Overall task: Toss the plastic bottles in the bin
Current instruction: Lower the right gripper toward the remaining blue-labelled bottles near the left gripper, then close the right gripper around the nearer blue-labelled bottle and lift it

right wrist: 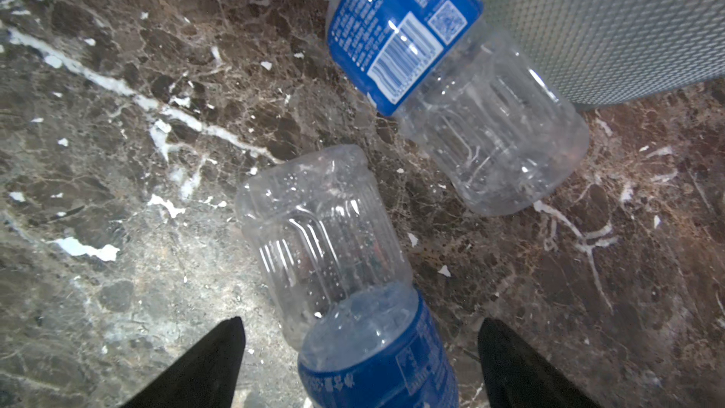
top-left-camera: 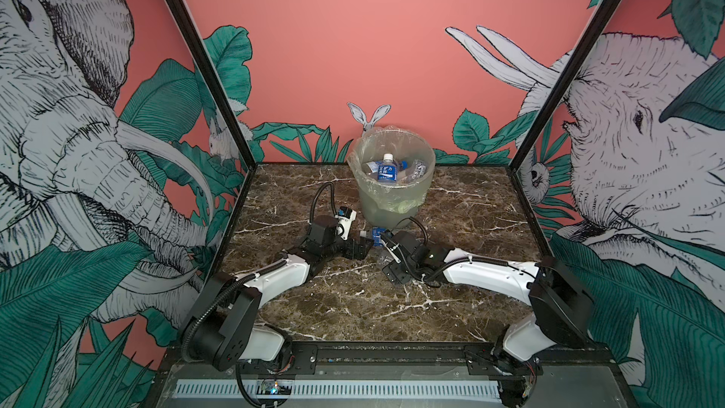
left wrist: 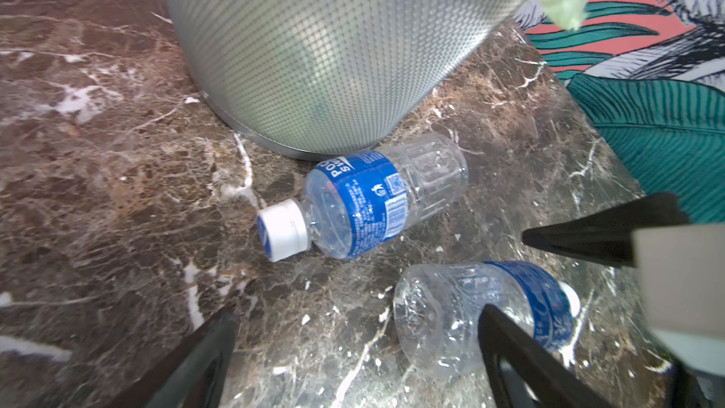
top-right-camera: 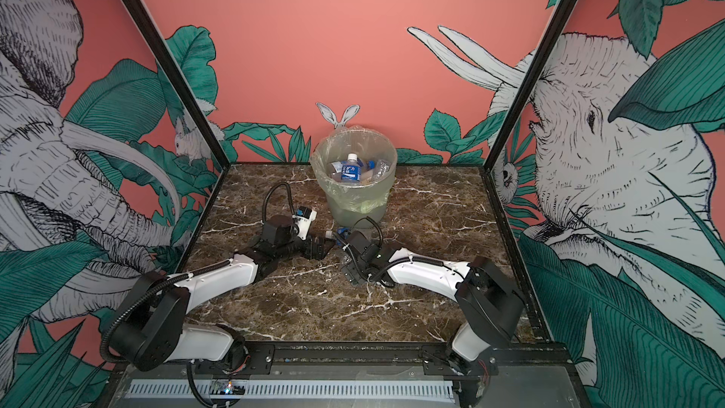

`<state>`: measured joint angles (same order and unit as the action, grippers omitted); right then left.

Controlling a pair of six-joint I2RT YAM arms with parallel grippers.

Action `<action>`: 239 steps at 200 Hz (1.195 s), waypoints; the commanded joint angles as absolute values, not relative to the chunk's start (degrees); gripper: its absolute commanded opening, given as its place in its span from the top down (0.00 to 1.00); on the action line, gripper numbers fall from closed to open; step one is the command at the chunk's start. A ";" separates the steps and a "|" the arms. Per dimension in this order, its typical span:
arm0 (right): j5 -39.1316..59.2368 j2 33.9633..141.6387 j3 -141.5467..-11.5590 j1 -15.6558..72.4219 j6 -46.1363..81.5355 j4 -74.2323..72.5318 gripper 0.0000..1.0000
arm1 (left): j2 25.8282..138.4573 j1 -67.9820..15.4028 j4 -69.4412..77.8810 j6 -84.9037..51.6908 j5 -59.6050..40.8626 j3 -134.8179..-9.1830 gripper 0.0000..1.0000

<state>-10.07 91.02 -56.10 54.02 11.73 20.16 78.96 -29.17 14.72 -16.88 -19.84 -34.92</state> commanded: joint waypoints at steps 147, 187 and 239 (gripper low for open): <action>-6.55 98.59 -58.71 54.89 11.95 18.22 0.12 | 78.70 -29.35 15.67 -16.61 -22.14 -36.28 0.03; -5.77 99.72 -58.94 55.03 12.43 17.87 0.16 | 78.75 -29.34 15.21 -16.50 -21.93 -36.47 0.03; -5.29 100.66 -58.78 55.46 12.82 17.40 0.26 | 78.93 -29.40 15.16 -16.52 -21.84 -36.51 0.03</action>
<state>-6.13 99.74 -57.41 54.57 12.36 18.74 78.96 -29.17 15.09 -16.88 -21.08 -35.20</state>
